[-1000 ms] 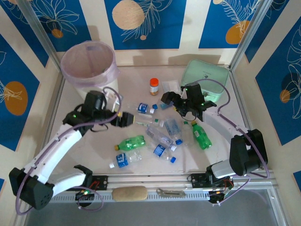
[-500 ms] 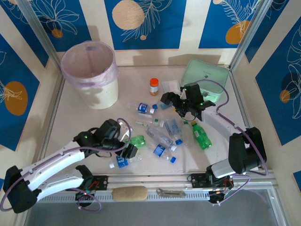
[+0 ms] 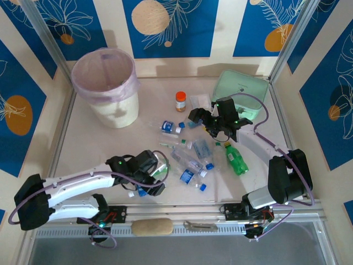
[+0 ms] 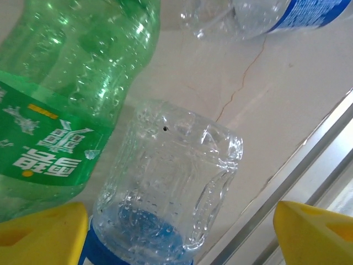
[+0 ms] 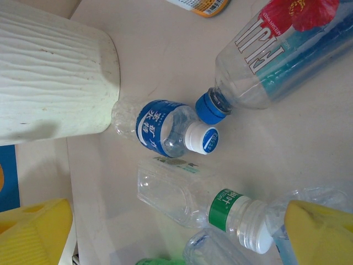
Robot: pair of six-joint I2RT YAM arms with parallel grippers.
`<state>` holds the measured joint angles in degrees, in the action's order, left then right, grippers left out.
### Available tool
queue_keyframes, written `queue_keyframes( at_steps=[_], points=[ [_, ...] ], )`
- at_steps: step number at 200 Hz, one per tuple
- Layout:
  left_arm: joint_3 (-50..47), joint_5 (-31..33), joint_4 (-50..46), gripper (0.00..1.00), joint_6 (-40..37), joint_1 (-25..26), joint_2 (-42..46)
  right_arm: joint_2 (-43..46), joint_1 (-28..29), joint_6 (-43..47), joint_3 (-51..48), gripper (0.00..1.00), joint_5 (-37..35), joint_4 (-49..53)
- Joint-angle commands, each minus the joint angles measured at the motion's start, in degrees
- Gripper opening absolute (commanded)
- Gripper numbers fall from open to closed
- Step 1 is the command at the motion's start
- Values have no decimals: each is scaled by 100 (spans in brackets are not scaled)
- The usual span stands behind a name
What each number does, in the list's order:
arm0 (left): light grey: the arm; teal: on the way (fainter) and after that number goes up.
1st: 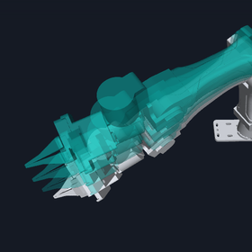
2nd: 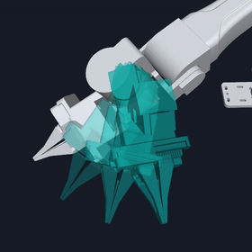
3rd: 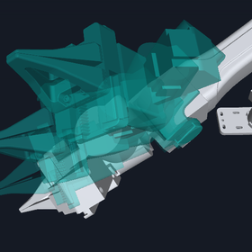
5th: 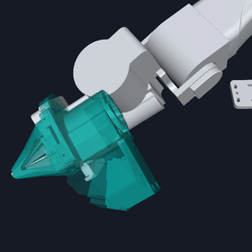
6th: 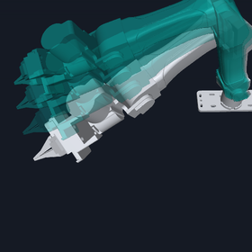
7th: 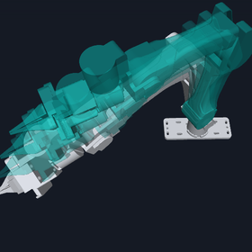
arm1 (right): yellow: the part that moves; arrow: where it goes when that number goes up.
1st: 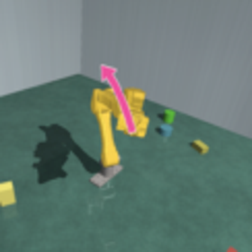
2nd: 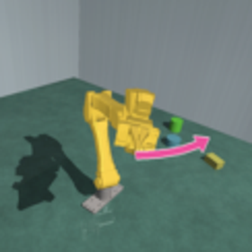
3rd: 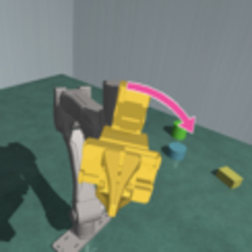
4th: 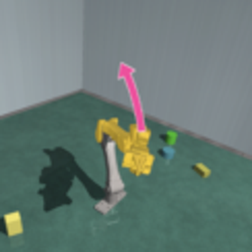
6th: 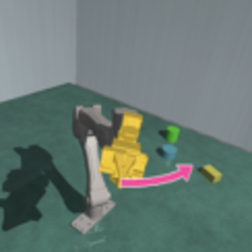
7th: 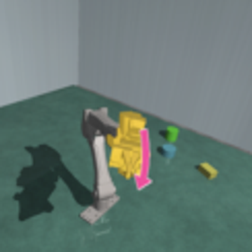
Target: Put the plastic bottles in the bin
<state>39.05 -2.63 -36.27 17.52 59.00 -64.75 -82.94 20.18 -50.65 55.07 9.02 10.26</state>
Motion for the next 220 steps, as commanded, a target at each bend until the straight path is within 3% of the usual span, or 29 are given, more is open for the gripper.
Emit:
queue_keyframes(
  at_steps=[1,60,220],
  points=[
    [62,454,-205,85,-58,122,-143,64,3,-41,20,99,73,16],
    [104,979,-86,79,179,142,-731,-5,-10,-13,42,99,175,-7],
    [108,855,172,75,515,147,-1376,272,-85,-41,-200,99,127,-26]
  ],
)
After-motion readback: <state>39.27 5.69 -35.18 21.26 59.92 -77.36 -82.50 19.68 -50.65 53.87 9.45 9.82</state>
